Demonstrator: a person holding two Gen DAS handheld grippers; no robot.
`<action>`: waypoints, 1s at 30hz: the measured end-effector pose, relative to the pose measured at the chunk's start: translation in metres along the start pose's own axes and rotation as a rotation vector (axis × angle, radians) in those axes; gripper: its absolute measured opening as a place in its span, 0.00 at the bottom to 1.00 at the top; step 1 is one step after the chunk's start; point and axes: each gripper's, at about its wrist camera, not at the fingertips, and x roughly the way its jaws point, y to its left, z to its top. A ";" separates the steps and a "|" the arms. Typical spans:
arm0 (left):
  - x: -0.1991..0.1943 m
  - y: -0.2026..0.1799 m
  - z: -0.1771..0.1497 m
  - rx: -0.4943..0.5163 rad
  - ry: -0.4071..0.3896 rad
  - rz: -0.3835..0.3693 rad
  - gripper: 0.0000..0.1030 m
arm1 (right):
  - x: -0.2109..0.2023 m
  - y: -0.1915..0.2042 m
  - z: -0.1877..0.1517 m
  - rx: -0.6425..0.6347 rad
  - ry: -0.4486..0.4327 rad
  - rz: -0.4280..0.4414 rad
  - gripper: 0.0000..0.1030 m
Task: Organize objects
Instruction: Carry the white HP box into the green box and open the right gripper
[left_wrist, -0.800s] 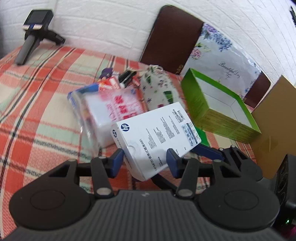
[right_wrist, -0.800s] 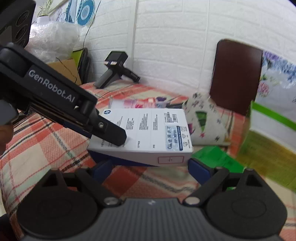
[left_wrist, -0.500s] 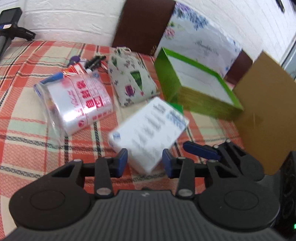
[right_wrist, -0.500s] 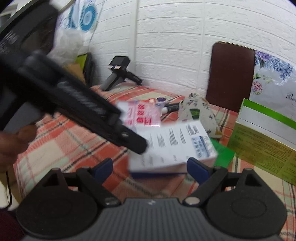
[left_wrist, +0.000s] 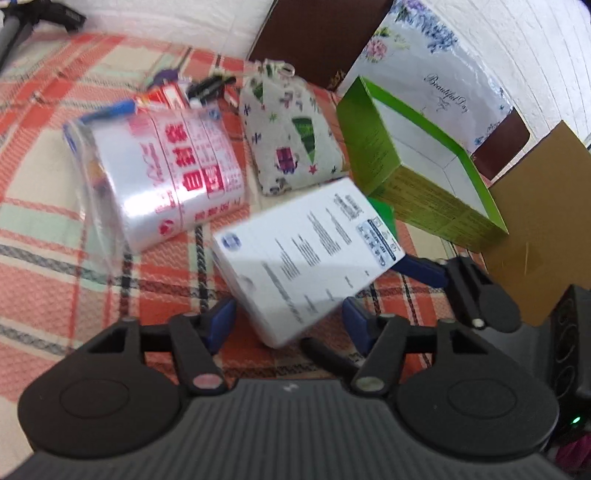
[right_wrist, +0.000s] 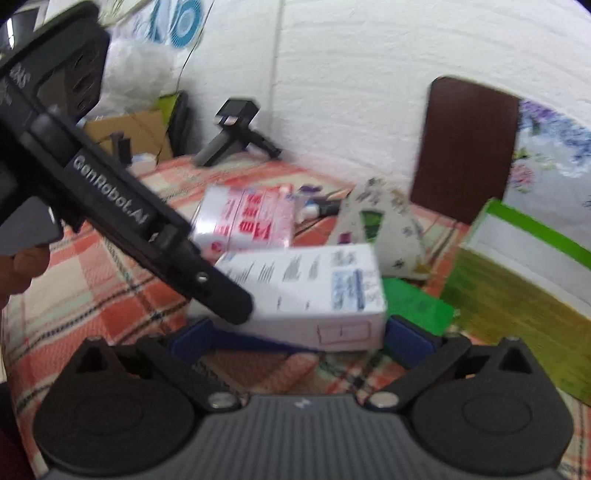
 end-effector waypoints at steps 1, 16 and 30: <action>0.000 -0.001 -0.001 -0.004 -0.006 0.005 0.60 | 0.007 0.002 -0.001 -0.002 0.018 -0.018 0.97; -0.010 -0.109 0.080 0.330 -0.183 -0.036 0.53 | -0.058 -0.034 0.042 -0.046 -0.304 -0.385 0.90; 0.097 -0.198 0.142 0.477 -0.154 -0.067 0.55 | -0.029 -0.168 0.025 0.242 -0.218 -0.684 0.97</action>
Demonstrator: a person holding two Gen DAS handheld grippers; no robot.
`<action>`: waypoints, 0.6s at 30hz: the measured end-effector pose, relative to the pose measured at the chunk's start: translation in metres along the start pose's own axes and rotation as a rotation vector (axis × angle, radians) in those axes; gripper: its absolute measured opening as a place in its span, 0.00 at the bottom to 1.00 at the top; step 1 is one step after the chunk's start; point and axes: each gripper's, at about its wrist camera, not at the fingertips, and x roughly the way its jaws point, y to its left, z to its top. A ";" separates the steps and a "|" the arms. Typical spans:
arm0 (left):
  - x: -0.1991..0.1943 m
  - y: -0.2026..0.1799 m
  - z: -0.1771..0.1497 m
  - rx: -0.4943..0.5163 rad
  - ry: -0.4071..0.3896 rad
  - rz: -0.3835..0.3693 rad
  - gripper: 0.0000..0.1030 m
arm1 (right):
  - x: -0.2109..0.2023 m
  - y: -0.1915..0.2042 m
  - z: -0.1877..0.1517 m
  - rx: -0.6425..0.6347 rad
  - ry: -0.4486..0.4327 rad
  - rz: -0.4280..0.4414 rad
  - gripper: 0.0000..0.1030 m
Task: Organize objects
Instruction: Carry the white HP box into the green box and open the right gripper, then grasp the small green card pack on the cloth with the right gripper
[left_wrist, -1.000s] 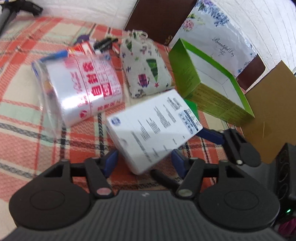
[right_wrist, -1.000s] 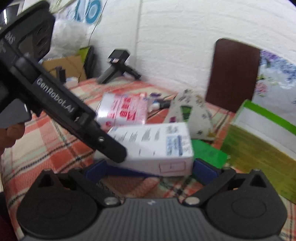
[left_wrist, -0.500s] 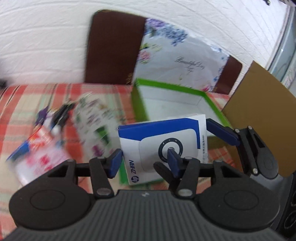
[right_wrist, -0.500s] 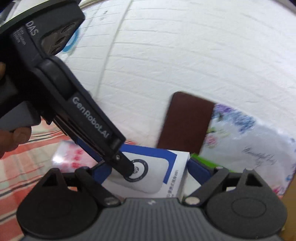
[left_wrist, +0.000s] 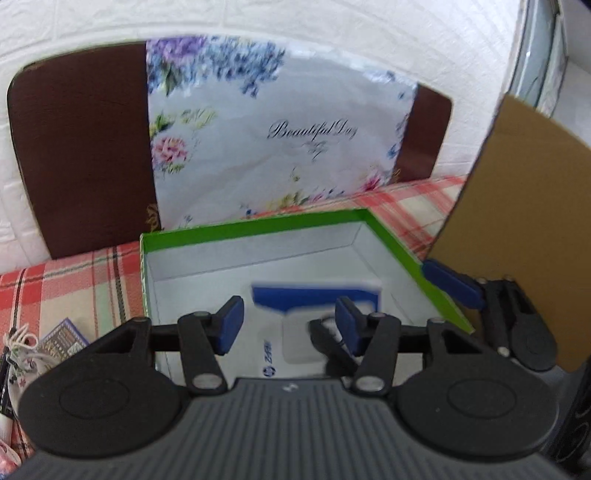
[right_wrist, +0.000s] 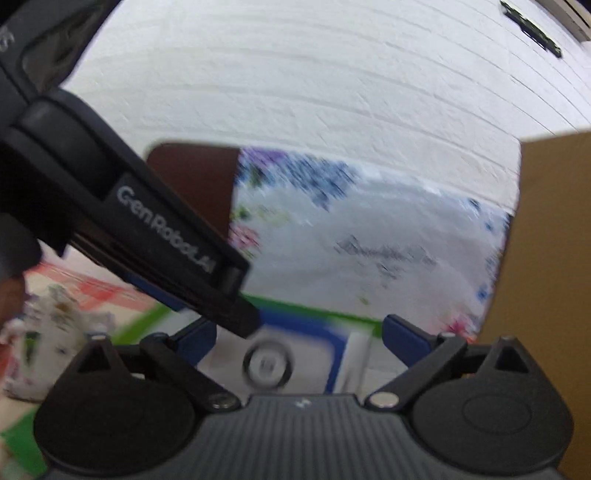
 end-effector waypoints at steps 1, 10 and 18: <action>-0.002 0.001 -0.001 -0.014 -0.001 -0.014 0.55 | -0.002 -0.002 -0.004 0.023 0.004 0.000 0.97; -0.062 0.032 -0.035 -0.065 -0.052 0.062 0.55 | -0.072 0.007 -0.031 0.136 -0.026 0.078 0.94; -0.090 0.074 -0.094 -0.170 0.055 0.158 0.56 | -0.093 0.054 -0.045 0.100 0.130 0.306 0.88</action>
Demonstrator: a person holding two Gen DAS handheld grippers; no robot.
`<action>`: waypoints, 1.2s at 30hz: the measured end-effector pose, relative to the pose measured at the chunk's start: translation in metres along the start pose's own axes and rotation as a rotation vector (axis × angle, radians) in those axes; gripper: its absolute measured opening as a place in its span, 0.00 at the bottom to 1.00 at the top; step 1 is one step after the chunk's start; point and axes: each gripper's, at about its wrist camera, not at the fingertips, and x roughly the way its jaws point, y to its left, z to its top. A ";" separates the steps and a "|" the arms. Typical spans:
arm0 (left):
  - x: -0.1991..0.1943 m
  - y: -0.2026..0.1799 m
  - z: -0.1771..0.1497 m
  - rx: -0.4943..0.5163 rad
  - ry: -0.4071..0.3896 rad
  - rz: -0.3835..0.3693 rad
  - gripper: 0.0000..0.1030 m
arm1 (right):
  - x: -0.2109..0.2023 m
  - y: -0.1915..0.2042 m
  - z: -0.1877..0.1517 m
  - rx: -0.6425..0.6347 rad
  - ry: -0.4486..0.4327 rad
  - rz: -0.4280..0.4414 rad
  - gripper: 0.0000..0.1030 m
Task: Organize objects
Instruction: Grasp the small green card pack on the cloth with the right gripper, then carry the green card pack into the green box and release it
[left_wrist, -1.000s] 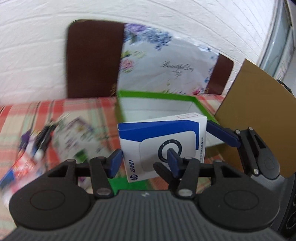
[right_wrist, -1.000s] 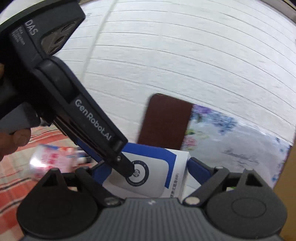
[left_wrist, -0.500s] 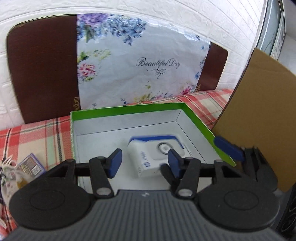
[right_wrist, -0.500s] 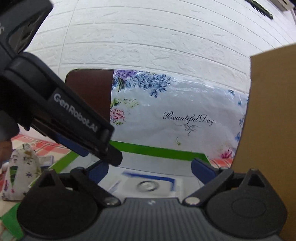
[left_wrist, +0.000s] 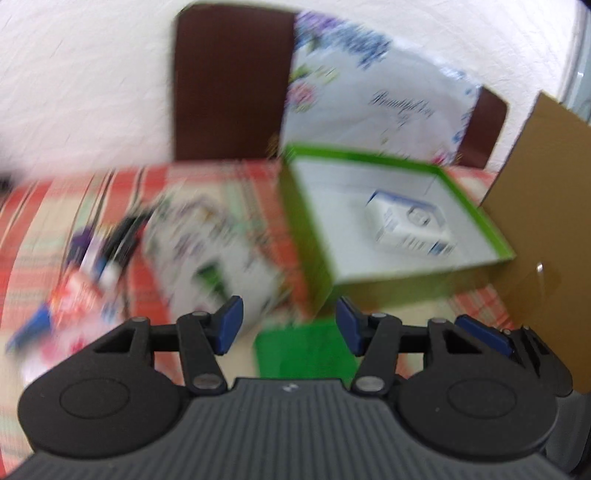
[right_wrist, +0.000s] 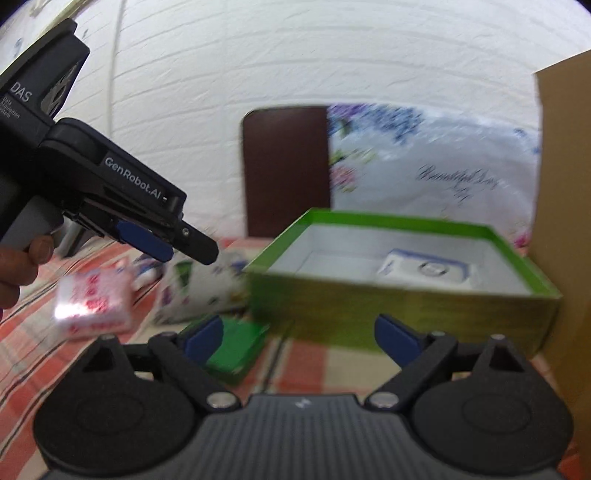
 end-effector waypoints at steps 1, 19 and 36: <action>0.002 0.008 -0.006 -0.030 0.023 -0.002 0.56 | 0.003 0.007 -0.001 -0.006 0.025 0.021 0.88; 0.048 -0.007 -0.025 -0.008 0.123 -0.113 0.54 | 0.058 0.042 -0.008 -0.046 0.226 0.117 0.45; -0.011 -0.028 -0.026 0.028 0.037 -0.202 0.42 | 0.013 0.044 -0.013 -0.084 0.159 0.134 0.32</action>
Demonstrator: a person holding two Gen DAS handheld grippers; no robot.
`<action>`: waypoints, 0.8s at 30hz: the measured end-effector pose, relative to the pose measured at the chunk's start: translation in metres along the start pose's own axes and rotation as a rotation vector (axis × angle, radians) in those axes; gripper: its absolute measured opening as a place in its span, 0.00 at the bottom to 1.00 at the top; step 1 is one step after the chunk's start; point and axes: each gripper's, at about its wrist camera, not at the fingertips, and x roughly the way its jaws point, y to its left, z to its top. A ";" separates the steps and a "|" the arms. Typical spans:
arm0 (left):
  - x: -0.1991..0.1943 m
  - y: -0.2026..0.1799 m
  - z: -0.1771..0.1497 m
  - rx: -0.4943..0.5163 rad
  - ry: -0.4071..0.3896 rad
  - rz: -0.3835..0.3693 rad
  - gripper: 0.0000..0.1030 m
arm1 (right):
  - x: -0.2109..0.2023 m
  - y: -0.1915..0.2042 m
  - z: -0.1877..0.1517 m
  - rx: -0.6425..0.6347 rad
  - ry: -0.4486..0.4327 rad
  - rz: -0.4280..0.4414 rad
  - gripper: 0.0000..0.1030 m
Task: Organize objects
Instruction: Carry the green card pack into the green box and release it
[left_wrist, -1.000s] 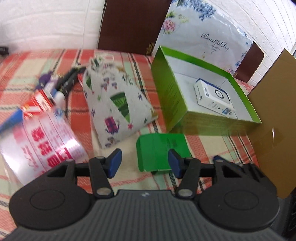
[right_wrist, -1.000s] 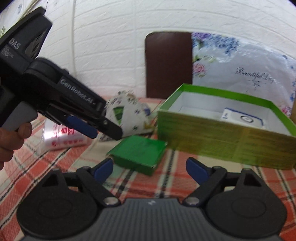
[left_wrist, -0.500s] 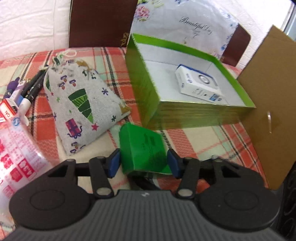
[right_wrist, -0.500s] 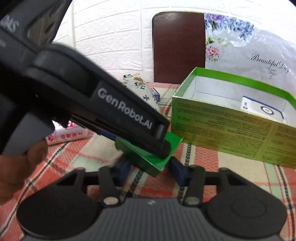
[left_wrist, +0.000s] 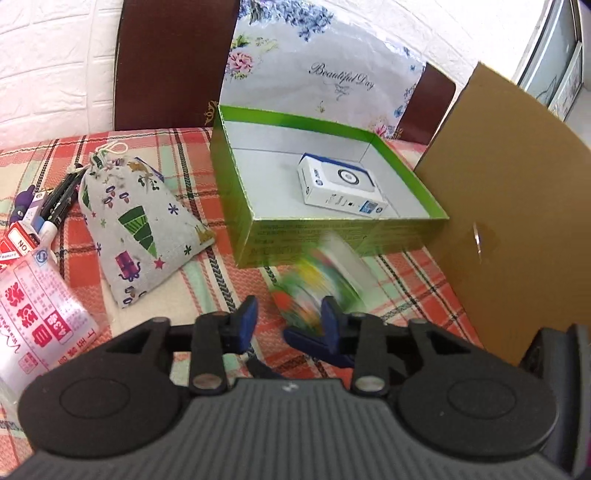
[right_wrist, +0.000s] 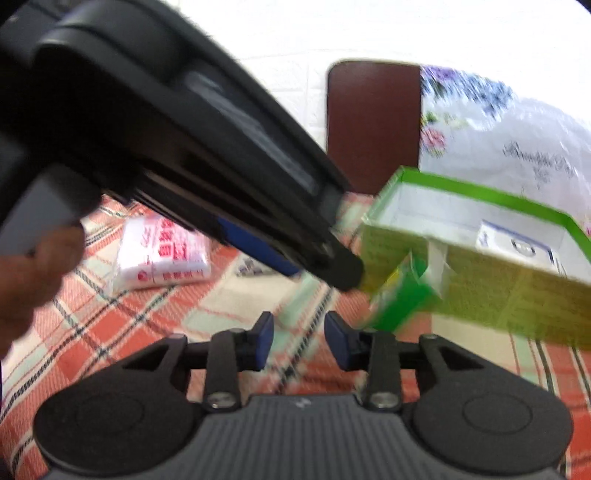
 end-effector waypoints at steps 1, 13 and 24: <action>-0.001 0.002 0.001 -0.008 -0.007 0.002 0.42 | -0.002 -0.005 -0.003 0.013 0.007 -0.005 0.32; 0.062 -0.025 0.007 -0.021 0.117 -0.051 0.51 | -0.031 -0.058 -0.018 0.077 -0.017 -0.194 0.56; 0.074 -0.042 0.002 0.088 0.142 -0.006 0.45 | 0.008 -0.069 -0.007 0.059 0.051 -0.135 0.52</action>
